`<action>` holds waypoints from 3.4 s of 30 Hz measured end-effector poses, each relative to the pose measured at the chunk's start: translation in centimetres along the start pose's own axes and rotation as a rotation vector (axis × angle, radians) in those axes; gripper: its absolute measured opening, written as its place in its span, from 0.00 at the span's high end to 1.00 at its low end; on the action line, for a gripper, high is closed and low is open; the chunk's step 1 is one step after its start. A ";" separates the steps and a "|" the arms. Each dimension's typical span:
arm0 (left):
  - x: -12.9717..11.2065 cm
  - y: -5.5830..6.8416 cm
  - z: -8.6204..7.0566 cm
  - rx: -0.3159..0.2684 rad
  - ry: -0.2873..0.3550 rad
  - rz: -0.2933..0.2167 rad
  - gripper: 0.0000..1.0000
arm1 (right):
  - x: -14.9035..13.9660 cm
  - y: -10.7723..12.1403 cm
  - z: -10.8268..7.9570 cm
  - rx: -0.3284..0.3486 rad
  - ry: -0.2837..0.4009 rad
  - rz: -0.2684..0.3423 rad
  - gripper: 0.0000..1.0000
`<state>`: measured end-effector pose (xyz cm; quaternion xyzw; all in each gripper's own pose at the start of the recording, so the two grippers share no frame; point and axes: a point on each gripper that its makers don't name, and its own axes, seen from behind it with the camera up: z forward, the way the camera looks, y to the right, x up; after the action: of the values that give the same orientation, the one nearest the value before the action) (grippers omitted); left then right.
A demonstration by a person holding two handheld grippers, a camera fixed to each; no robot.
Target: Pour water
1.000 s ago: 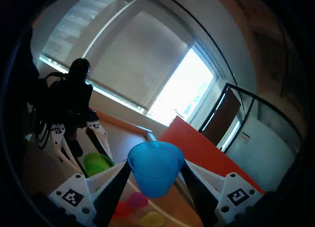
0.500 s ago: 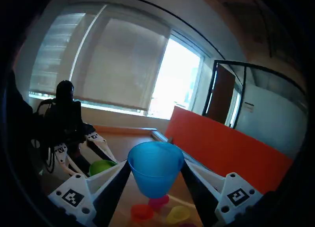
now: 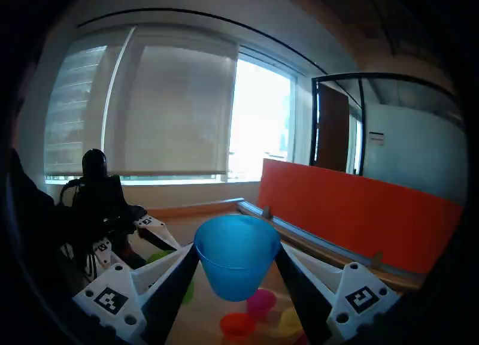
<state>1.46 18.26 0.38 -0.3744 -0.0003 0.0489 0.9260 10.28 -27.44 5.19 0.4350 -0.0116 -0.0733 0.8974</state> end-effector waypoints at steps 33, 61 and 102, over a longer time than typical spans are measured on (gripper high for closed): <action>-1.4 -1.0 -0.4 0.021 -0.051 -0.006 0.12 | -6.6 0.6 -2.4 -0.002 -0.085 0.055 0.09; -7.5 -0.7 0.9 -0.004 -0.205 0.008 0.12 | -16.0 0.5 -4.5 0.005 -0.235 0.056 0.09; -17.3 0.2 0.9 -0.074 -0.502 0.048 0.11 | -26.0 -1.0 -5.1 0.080 -0.447 0.016 0.08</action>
<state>-15.78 17.51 1.52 -0.3842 -0.2231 0.1622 0.8811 -15.11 -20.39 2.37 0.4431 -0.2166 -0.1602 0.8550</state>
